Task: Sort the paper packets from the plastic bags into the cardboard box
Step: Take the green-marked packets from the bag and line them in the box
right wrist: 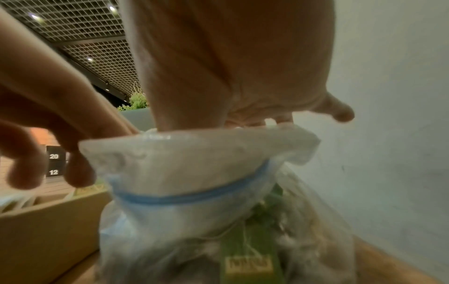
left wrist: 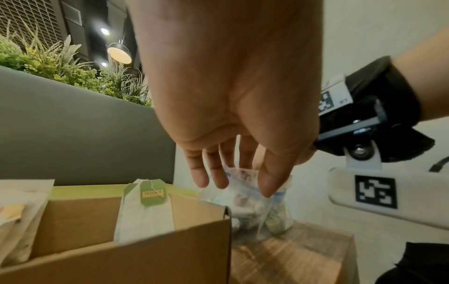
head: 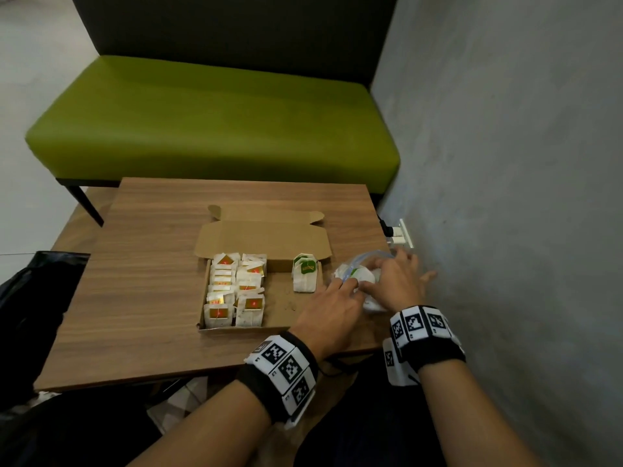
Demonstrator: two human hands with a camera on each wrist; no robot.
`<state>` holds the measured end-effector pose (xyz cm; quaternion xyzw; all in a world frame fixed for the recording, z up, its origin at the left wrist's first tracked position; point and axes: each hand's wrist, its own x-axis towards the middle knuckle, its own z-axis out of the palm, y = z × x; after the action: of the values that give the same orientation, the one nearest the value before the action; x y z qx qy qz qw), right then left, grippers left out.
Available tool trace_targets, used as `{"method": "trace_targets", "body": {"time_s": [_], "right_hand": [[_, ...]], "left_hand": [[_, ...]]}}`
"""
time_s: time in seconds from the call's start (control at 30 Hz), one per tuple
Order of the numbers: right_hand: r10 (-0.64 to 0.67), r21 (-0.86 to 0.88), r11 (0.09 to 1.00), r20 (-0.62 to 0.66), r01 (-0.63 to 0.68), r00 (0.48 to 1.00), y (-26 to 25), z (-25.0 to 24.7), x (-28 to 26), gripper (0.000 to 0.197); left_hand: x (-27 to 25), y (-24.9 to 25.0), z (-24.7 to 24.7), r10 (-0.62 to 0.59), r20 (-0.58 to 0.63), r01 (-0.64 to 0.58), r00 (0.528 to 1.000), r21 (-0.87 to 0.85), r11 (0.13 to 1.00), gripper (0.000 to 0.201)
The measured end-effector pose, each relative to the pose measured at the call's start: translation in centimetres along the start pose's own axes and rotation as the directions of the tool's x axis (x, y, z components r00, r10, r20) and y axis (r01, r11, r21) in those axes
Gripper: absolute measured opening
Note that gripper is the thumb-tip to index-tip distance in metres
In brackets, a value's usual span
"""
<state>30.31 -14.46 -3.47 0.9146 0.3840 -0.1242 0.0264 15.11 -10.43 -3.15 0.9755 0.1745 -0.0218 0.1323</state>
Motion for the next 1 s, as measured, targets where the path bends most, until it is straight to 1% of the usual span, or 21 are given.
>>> {"method": "trace_targets", "body": {"time_s": [0.07, 0.13, 0.2, 0.27, 0.37, 0.5, 0.6, 0.67, 0.73, 0.8, 0.83, 0.87, 0.9, 0.97, 1.0], "right_hand": [[0.024, -0.053, 0.998, -0.002, -0.024, 1.000, -0.4, 0.3, 0.4, 0.043], [0.027, -0.050, 0.998, -0.005, -0.027, 1.000, -0.5, 0.4, 0.5, 0.037], [0.001, 0.009, 1.000, -0.032, -0.001, 0.999, -0.3, 0.3, 0.4, 0.029], [-0.015, 0.106, 0.994, -0.070, 0.022, 0.997, 0.1, 0.0, 0.1, 0.023], [-0.009, 0.253, 0.966, -0.142, 0.045, 0.990, 1.2, -0.7, -0.3, 0.020], [-0.028, 0.336, 0.934, -0.274, 0.123, 0.961, 2.5, -1.9, -0.8, 0.017], [-0.048, 0.399, 0.899, -0.318, 0.179, 0.947, 3.2, -2.7, -0.9, 0.017], [-0.072, 0.463, 0.852, -0.356, 0.242, 0.932, 3.5, -3.3, -1.2, 0.016], [-0.097, 0.515, 0.805, -0.378, 0.296, 0.921, 3.3, -4.0, -2.0, 0.011], [-0.131, 0.561, 0.766, -0.342, 0.314, 0.931, 2.5, -5.0, -3.0, 0.006], [-0.155, 0.584, 0.744, -0.321, 0.324, 0.934, 2.0, -5.4, -3.5, 0.004], [-0.181, 0.601, 0.724, -0.309, 0.339, 0.934, 1.4, -5.7, -3.9, 0.004], [-0.201, 0.612, 0.708, -0.303, 0.352, 0.931, 0.7, -5.8, -4.2, 0.006], [-0.209, 0.646, 0.675, -0.294, 0.355, 0.933, -0.6, -5.7, -4.6, 0.005], [-0.201, 0.672, 0.655, -0.287, 0.346, 0.937, -1.2, -5.6, -4.7, 0.004]], "left_hand": [[0.0, -0.1, 0.2, 0.003, -0.015, -0.003, 1.000, -0.014, 1.000, 0.048], [0.1, -0.2, 0.3, 0.006, -0.026, -0.007, 1.000, -0.034, 0.999, 0.047], [0.2, -0.2, 0.3, 0.006, -0.035, -0.008, 0.999, -0.058, 0.998, 0.048], [0.3, -0.4, 0.2, 0.001, -0.041, -0.005, 0.999, -0.084, 0.996, 0.047], [0.4, -0.7, 0.2, -0.012, -0.048, 0.004, 0.999, -0.156, 0.988, 0.050], [0.2, -0.8, -0.6, -0.024, -0.123, -0.017, 0.992, -0.320, 0.947, 0.044], [-0.2, -0.8, -1.3, -0.080, -0.201, -0.022, 0.976, -0.460, 0.887, 0.037], [-0.4, -0.9, -1.9, -0.156, -0.259, -0.002, 0.953, -0.523, 0.852, 0.030], [-0.7, -1.1, -2.7, -0.272, -0.308, 0.037, 0.912, -0.597, 0.801, 0.029], [-1.1, -1.4, -3.4, -0.366, -0.336, 0.049, 0.868, -0.675, 0.736, 0.036], [-1.4, -1.6, -3.6, -0.383, -0.348, 0.040, 0.856, -0.694, 0.719, 0.041], [-1.6, -1.7, -3.7, -0.379, -0.379, 0.021, 0.844, -0.683, 0.730, 0.044], [-1.9, -1.8, -3.8, -0.362, -0.426, -0.001, 0.829, -0.649, 0.761, 0.047], [-2.6, -2.0, -3.5, -0.321, -0.517, -0.024, 0.794, -0.554, 0.832, 0.049], [-3.0, -2.1, -3.3, -0.310, -0.539, -0.018, 0.783, -0.518, 0.855, 0.049]]}}
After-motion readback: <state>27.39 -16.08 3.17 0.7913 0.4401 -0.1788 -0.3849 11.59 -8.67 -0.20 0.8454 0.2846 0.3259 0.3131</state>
